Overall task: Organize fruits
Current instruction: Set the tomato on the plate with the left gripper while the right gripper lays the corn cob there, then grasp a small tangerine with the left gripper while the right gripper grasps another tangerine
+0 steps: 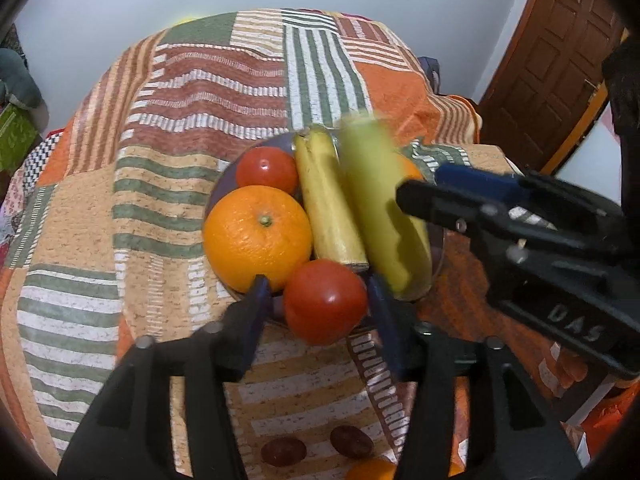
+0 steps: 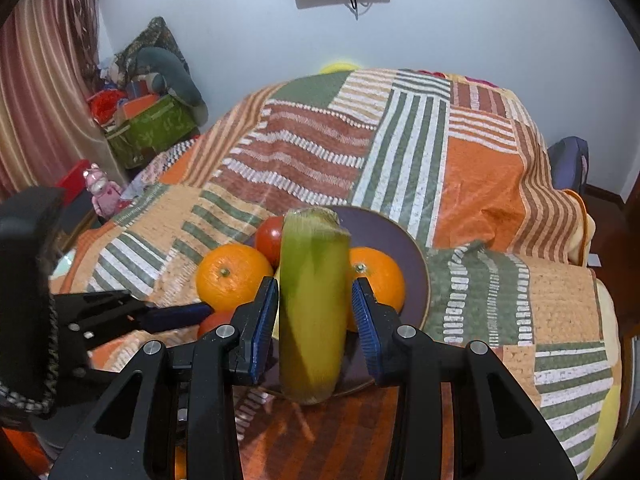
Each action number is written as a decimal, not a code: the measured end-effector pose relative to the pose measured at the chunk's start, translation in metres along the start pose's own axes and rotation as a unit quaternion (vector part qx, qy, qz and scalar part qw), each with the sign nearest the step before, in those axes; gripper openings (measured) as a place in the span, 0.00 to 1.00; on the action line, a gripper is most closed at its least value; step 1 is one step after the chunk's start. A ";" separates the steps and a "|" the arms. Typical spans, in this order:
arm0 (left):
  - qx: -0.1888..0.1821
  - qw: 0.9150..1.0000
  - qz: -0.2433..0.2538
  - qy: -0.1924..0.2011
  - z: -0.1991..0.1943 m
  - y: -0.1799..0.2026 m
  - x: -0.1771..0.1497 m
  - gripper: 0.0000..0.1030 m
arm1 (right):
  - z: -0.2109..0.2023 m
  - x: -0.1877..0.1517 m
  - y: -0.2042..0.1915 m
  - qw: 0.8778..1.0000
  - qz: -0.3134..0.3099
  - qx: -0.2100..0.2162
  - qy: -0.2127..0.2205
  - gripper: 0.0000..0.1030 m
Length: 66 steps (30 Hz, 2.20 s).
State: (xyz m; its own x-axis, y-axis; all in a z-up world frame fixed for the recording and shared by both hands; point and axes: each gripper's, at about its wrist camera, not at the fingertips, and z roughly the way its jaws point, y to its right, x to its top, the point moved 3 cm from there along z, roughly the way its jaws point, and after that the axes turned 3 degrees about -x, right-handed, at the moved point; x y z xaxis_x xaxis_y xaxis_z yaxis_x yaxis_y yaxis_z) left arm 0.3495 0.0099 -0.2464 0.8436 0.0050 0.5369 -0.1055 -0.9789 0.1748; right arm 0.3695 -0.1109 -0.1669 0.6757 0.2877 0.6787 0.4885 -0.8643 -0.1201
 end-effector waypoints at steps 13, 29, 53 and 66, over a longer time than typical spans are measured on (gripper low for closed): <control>0.014 0.999 -0.003 0.035 -0.047 -0.005 -0.003 0.60 | -0.038 -0.007 -0.001 1.000 -0.002 0.004 0.010 0.34; 0.038 0.997 0.012 0.070 -0.140 0.002 -0.055 0.65 | -0.120 -0.048 -0.040 0.999 -0.022 0.008 0.040 0.46; 0.007 1.000 0.012 -0.010 -0.099 0.008 -0.126 0.59 | -0.052 -0.130 -0.071 0.994 -0.017 0.050 -0.091 0.34; -0.021 0.999 0.016 -0.048 -0.056 0.026 -0.120 0.47 | -0.074 -0.128 -0.042 0.997 0.007 0.042 -0.058 0.33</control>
State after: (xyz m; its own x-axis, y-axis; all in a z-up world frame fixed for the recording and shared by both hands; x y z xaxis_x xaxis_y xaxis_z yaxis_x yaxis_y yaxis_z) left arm 0.2158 -0.0051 -0.2603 0.8854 -0.0478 0.4625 -0.1539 -0.9688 0.1945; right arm 0.2218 -0.1421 -0.1949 0.7402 0.3252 0.5885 0.5196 -0.8322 -0.1936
